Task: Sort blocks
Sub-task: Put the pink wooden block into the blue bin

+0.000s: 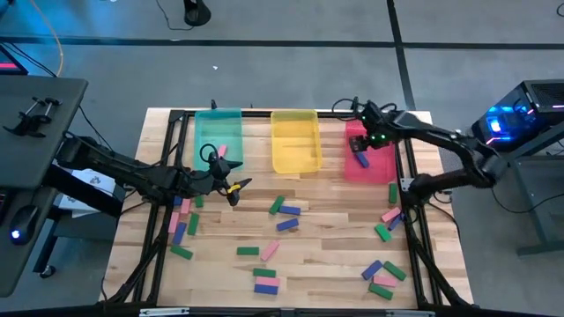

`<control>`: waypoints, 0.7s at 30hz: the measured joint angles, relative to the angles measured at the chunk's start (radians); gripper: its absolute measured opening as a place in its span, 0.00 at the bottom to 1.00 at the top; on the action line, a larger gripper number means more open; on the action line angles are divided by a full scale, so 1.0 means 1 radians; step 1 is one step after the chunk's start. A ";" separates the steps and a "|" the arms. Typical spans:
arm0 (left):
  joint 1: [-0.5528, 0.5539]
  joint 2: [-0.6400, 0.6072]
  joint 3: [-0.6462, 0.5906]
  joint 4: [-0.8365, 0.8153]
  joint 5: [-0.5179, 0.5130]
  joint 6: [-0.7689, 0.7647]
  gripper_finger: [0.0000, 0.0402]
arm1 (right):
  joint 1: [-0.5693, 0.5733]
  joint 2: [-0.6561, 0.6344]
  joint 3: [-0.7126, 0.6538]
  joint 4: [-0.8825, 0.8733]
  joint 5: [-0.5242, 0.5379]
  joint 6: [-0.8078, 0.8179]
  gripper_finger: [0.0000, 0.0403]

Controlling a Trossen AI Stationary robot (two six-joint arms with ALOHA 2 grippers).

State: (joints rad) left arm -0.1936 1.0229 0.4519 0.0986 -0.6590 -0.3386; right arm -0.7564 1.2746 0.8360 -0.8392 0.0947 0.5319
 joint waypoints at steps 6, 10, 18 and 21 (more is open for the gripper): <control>-0.001 0.000 0.000 0.003 0.000 0.001 0.75 | 0.250 -0.186 0.000 -0.052 0.170 0.138 0.57; -0.022 0.000 0.000 0.006 0.000 0.018 0.75 | 0.524 -0.248 0.000 -0.053 0.335 0.223 0.57; -0.066 0.000 0.000 0.012 -0.017 0.019 0.75 | 1.097 -0.157 0.001 0.092 0.529 0.177 0.57; -0.079 0.001 0.000 0.012 -0.037 0.018 0.75 | 1.241 -0.092 0.001 0.162 0.472 0.135 0.57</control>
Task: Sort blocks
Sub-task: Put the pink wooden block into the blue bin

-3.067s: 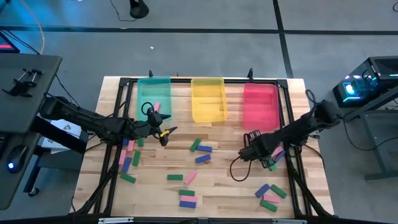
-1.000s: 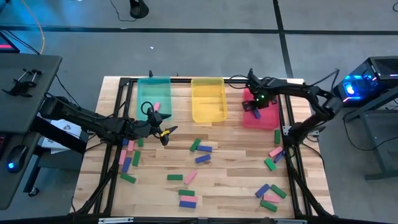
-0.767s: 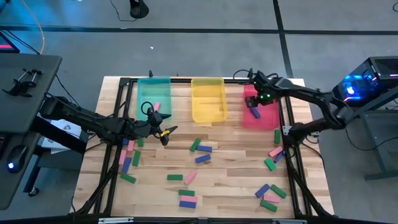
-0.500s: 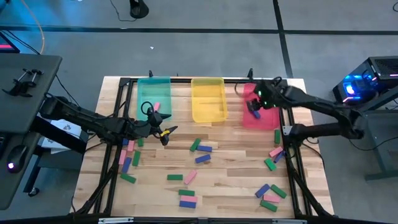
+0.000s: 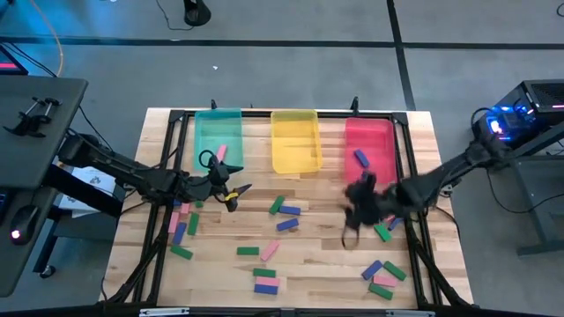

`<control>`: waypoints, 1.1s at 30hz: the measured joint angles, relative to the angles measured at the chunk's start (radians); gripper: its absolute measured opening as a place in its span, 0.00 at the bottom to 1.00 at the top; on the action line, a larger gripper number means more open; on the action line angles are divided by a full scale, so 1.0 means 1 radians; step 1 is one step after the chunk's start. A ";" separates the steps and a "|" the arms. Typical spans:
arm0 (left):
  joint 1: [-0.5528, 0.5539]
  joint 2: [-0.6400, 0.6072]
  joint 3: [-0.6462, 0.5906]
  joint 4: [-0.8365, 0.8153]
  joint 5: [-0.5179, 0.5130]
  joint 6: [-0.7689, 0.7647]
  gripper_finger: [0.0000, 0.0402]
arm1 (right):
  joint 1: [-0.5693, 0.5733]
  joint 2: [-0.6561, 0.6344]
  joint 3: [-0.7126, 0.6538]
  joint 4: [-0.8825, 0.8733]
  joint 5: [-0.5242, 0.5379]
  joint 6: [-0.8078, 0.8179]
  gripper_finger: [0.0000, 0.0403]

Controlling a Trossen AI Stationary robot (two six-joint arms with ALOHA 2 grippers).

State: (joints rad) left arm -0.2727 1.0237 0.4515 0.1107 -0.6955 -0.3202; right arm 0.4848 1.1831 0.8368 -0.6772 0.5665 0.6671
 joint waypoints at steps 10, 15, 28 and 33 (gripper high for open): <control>-0.013 0.000 0.000 0.000 -0.035 -0.008 0.75 | 0.225 0.180 0.000 0.175 -0.699 0.388 0.57; -0.012 0.000 0.000 0.000 -0.051 -0.008 0.75 | 0.322 0.248 0.000 0.134 -0.809 0.595 0.57; -0.012 0.000 0.000 0.009 -0.083 0.001 0.75 | 0.546 0.446 0.000 0.149 -0.912 0.766 0.45; -0.012 0.000 0.000 0.011 -0.084 0.001 0.75 | 0.571 0.501 0.003 0.211 -0.907 0.771 0.35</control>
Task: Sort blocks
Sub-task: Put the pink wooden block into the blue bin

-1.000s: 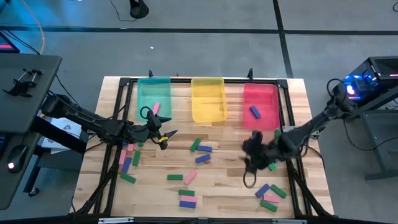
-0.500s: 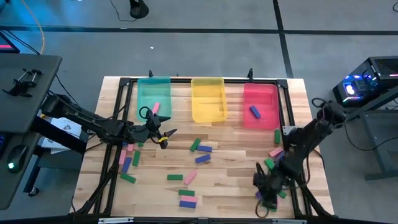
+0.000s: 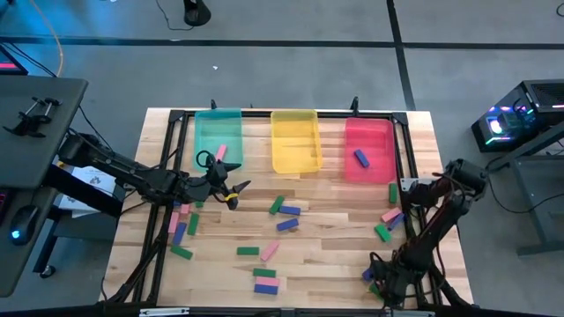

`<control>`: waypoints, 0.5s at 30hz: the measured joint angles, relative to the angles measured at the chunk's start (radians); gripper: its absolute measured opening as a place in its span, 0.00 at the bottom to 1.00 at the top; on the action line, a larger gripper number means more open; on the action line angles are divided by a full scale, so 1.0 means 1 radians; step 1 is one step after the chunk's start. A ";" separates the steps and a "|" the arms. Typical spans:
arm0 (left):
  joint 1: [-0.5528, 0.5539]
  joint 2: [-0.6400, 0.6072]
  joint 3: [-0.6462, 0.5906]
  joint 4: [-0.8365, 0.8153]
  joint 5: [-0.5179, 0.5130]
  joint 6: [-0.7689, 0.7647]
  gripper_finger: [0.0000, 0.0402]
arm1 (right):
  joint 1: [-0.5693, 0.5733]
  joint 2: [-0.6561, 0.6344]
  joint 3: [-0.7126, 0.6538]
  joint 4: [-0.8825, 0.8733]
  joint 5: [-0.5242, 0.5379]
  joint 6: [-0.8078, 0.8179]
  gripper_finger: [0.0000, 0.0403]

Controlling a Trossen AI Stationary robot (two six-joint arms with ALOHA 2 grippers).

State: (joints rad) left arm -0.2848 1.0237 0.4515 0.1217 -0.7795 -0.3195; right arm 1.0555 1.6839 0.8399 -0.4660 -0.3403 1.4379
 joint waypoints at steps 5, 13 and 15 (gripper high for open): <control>0.000 0.000 0.000 0.001 -0.001 0.001 0.75 | 0.006 0.012 0.002 -0.013 0.050 0.001 0.29; 0.000 0.000 0.000 -0.002 -0.002 0.003 0.75 | 0.007 0.012 0.001 -0.027 0.099 0.028 0.31; 0.000 0.000 0.000 -0.003 -0.002 0.003 0.75 | 0.006 0.012 0.001 -0.036 0.103 0.068 0.34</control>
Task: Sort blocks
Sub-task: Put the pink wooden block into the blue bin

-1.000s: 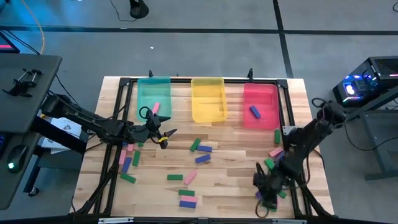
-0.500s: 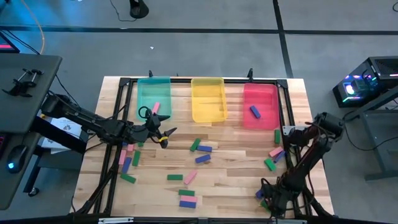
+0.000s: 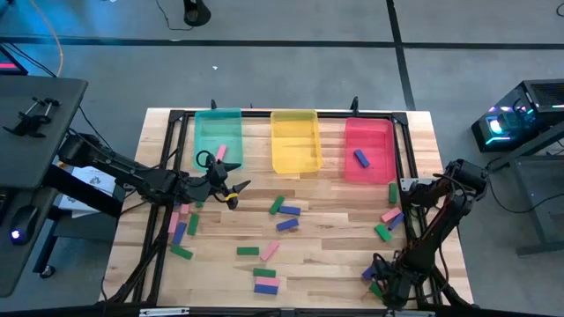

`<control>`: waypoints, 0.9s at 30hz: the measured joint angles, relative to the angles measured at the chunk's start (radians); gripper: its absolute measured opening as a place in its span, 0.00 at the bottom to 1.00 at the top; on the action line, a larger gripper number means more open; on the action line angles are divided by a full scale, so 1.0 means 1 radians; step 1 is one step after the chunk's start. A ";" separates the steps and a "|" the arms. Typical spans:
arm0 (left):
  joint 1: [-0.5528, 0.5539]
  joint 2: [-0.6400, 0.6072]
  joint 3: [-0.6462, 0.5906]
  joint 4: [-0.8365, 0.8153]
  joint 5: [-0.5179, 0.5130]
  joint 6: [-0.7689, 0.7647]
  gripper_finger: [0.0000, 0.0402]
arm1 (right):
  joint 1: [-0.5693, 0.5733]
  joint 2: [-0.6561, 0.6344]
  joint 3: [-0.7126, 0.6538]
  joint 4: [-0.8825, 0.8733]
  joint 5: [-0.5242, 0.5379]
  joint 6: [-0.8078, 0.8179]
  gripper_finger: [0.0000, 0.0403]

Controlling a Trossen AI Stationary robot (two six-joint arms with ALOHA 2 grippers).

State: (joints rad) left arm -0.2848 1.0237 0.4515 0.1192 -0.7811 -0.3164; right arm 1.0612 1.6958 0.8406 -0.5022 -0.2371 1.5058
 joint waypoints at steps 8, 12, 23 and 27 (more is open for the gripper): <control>0.000 0.000 0.000 -0.001 -0.001 0.005 0.75 | 0.001 0.001 -0.001 0.012 0.017 0.043 0.41; 0.000 0.000 0.000 -0.001 -0.001 0.005 0.75 | 0.006 0.001 -0.001 0.015 0.027 0.051 0.41; 0.000 0.000 0.000 -0.002 -0.001 0.005 0.75 | 0.006 0.003 -0.001 -0.033 0.047 0.065 0.27; 0.000 0.000 0.000 -0.002 -0.001 0.005 0.75 | 0.006 0.001 -0.001 -0.046 0.054 0.058 0.15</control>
State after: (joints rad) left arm -0.2848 1.0237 0.4515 0.1177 -0.7818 -0.3119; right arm 1.0676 1.6970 0.8398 -0.5477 -0.1829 1.5637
